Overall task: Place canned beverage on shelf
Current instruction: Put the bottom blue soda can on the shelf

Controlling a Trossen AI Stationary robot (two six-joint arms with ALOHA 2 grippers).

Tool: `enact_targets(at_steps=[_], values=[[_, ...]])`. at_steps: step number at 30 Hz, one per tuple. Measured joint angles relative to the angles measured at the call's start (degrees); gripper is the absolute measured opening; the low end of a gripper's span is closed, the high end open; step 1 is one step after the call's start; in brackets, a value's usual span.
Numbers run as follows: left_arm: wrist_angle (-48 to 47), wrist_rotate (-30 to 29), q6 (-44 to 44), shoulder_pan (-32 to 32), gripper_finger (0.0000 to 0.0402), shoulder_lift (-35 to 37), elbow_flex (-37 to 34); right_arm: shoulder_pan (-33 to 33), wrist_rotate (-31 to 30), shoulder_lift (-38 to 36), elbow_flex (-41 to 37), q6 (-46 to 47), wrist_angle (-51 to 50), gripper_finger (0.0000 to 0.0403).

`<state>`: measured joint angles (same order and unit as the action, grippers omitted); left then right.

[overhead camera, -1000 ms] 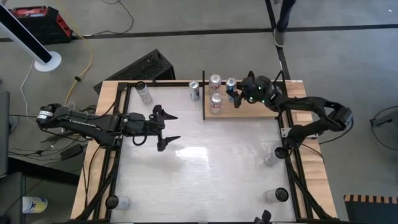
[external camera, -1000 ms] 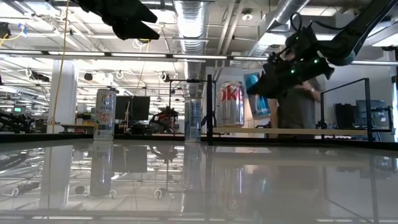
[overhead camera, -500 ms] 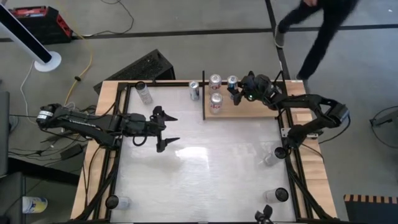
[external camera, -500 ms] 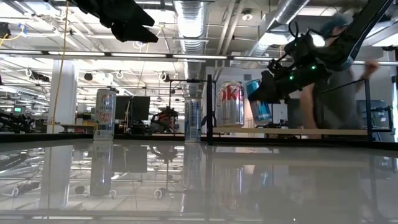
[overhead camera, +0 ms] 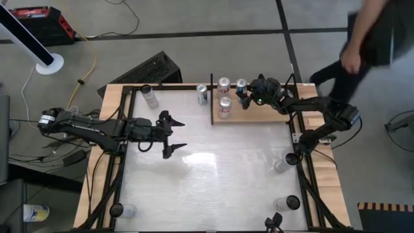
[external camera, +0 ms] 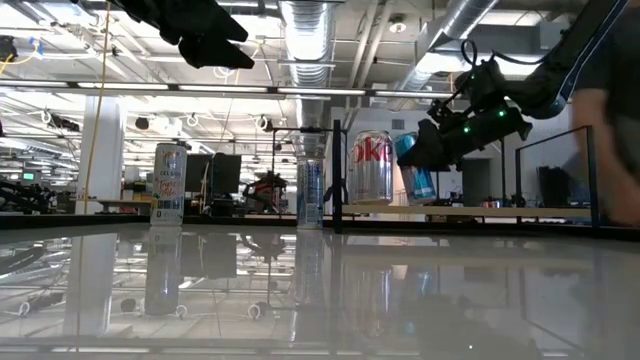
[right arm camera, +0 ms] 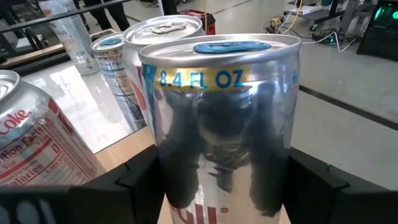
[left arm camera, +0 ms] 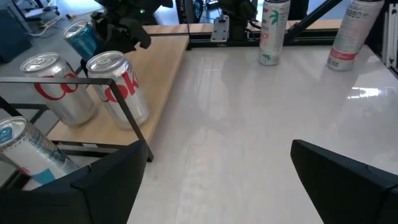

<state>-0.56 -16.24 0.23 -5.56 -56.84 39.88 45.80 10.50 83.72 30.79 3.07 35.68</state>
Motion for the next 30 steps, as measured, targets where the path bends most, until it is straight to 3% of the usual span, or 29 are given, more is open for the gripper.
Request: enact_targets(at_steps=[18, 30], values=[[-0.7, 0.0, 0.0, 0.0, 0.0382, 0.0, 0.0, 0.0, 1.7, -0.4, 0.1, -0.7, -2.4, 0.0301], [-1.0, 0.0, 0.0, 0.1, 0.0382, 0.0, 0.0, 0.5, 2.0, -8.3, 0.0, -1.6, -11.7, 0.0302]])
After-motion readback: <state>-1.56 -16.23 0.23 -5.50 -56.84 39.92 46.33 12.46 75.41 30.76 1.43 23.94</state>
